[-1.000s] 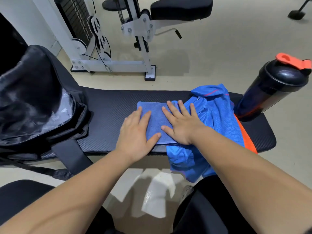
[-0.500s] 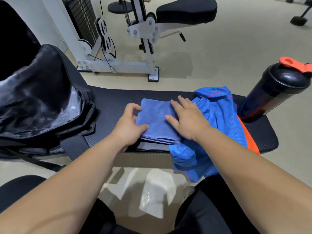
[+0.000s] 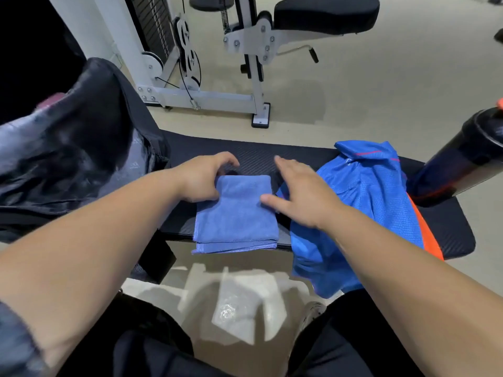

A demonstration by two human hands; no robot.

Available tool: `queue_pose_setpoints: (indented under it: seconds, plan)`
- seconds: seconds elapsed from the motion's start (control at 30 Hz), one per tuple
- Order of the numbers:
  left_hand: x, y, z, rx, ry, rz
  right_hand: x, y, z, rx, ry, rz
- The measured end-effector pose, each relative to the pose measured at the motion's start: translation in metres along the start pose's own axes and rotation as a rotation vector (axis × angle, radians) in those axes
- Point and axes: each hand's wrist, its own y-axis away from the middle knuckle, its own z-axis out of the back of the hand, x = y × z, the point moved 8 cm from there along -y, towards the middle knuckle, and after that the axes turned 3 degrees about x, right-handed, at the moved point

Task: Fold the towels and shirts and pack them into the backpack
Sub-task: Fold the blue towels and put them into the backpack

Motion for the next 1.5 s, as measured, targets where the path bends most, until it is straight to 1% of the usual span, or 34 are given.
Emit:
queue_pose_setpoints:
  seconds: [0.07,0.1,0.2,0.27,0.33,0.43,0.53,0.6,0.73,0.8,0.87,0.93,1.0,1.13,1.3,1.4,1.5]
  plan:
    - [0.001,-0.003,0.000,-0.051,0.019,0.015,0.021,-0.013,-0.005,0.076,-0.010,0.057]
    - [0.002,-0.004,-0.001,-0.048,0.034,0.019,0.027,-0.020,-0.008,0.115,0.009,0.060]
    - [0.004,0.000,-0.010,0.055,0.068,-0.007,0.032,-0.039,-0.018,0.214,0.135,0.045]
    - [0.005,0.003,-0.014,0.095,-0.032,-0.017,0.033,-0.046,-0.018,0.252,0.174,0.068]
    - [0.009,0.005,-0.014,0.093,-0.160,0.012,0.038,-0.051,-0.015,0.254,0.219,0.131]
    - [0.009,0.002,-0.011,0.078,-0.188,0.017,0.045,-0.055,-0.017,0.276,0.268,0.172]
    - [-0.001,-0.002,-0.005,0.038,-0.230,-0.019,0.046,-0.062,-0.021,0.310,0.307,0.139]
    - [-0.007,-0.008,0.005,-0.054,-0.307,-0.039,0.045,-0.067,-0.012,0.239,0.328,0.116]
    - [-0.027,-0.009,0.027,-0.351,-0.505,-0.108,0.042,-0.066,0.015,-0.084,0.345,0.109]
    - [-0.032,-0.005,0.021,-0.418,-0.552,-0.137,0.039,-0.056,0.017,-0.188,0.330,0.106]
    - [-0.030,0.003,0.009,-0.452,-0.505,-0.178,0.039,-0.040,0.015,-0.245,0.307,0.119]
    - [-0.022,0.015,-0.006,-0.438,-0.408,-0.195,0.040,-0.021,0.007,-0.240,0.267,0.153]
    - [-0.011,0.029,-0.019,-0.413,-0.369,-0.193,0.043,-0.001,-0.005,-0.201,0.231,0.187]
    - [0.006,0.051,-0.039,-0.280,-0.409,-0.147,0.054,0.025,-0.030,-0.128,0.224,0.215]
    - [0.014,0.060,-0.063,-0.117,-0.468,-0.117,0.042,0.038,-0.065,0.004,0.189,0.176]
    - [0.019,0.063,-0.074,-0.083,-0.458,-0.105,0.041,0.042,-0.077,0.059,0.221,0.194]
    - [0.017,0.060,-0.073,-0.076,-0.432,-0.080,0.043,0.041,-0.076,0.111,0.184,0.186]
